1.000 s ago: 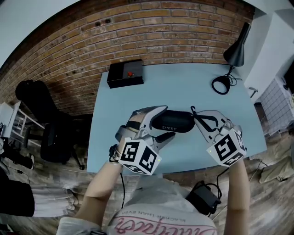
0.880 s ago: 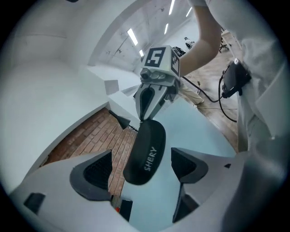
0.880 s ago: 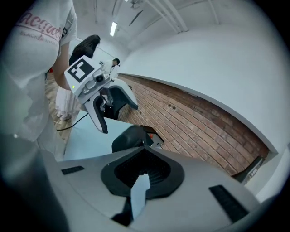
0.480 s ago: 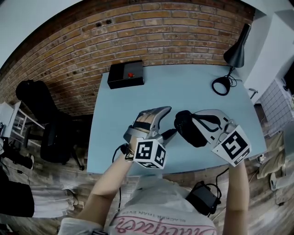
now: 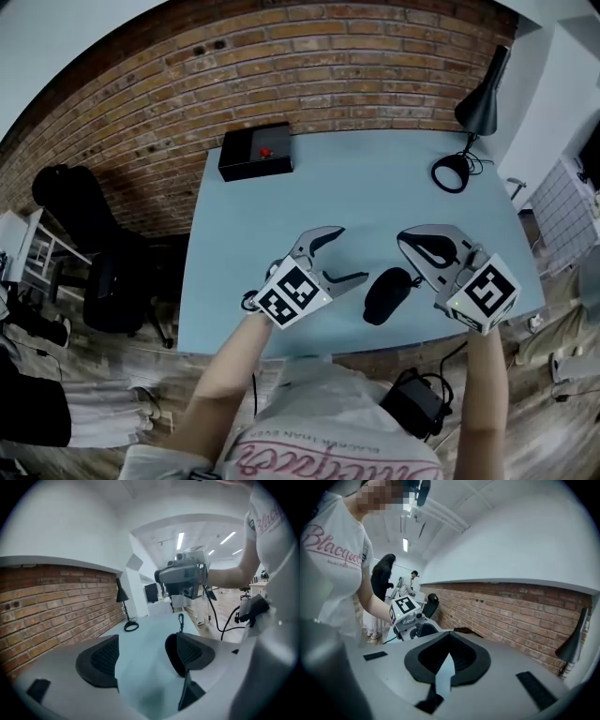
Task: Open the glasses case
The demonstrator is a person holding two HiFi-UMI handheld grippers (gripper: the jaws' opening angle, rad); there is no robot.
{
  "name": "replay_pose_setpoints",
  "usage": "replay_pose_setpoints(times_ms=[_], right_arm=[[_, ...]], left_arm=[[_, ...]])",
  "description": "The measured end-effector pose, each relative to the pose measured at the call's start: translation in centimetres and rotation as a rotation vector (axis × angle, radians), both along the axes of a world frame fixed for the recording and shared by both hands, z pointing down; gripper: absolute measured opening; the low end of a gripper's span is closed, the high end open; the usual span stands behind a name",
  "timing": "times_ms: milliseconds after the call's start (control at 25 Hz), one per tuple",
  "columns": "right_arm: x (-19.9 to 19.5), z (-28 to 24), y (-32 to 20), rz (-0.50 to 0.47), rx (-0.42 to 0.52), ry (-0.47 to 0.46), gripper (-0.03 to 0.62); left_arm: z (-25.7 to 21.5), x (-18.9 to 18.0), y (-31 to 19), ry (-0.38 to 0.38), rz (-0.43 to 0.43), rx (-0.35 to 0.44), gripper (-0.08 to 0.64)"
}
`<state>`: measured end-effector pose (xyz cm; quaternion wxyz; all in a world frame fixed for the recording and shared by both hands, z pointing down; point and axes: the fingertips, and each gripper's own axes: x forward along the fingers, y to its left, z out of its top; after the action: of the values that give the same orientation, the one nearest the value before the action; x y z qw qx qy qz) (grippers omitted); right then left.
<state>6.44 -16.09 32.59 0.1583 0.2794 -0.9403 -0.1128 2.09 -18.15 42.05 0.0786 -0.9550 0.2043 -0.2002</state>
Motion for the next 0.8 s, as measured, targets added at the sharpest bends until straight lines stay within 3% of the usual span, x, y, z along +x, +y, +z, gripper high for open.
replay_pose_setpoints(times_ms=[160,320,520,680,800], right_arm=[[1.4,6.6,-1.4,0.145,-0.118,0.013,0.018],[2.4,8.8,-1.4,0.207,-0.17,-0.048,0.018],[4.0,9.7,-1.9,0.294,-0.193,-0.081,0.018],[4.6,11.0,-2.0,0.333,-0.227,-0.075,0.02],[5.4,12.5,-2.1,0.378,-0.276,-0.078,0.02]], left_arm=[[3.8,0.4,0.2,-0.084,-0.036,-0.058,0.4],[5.5,1.0,0.8,-0.08,-0.036,-0.123,0.4],[5.6,1.6,0.0,-0.018,-0.07,-0.186,0.397],[6.7,2.3,-0.7,-0.027,-0.101,-0.212,0.396],[8.7,2.4,-1.8,-0.046,-0.173,-0.287,0.396]])
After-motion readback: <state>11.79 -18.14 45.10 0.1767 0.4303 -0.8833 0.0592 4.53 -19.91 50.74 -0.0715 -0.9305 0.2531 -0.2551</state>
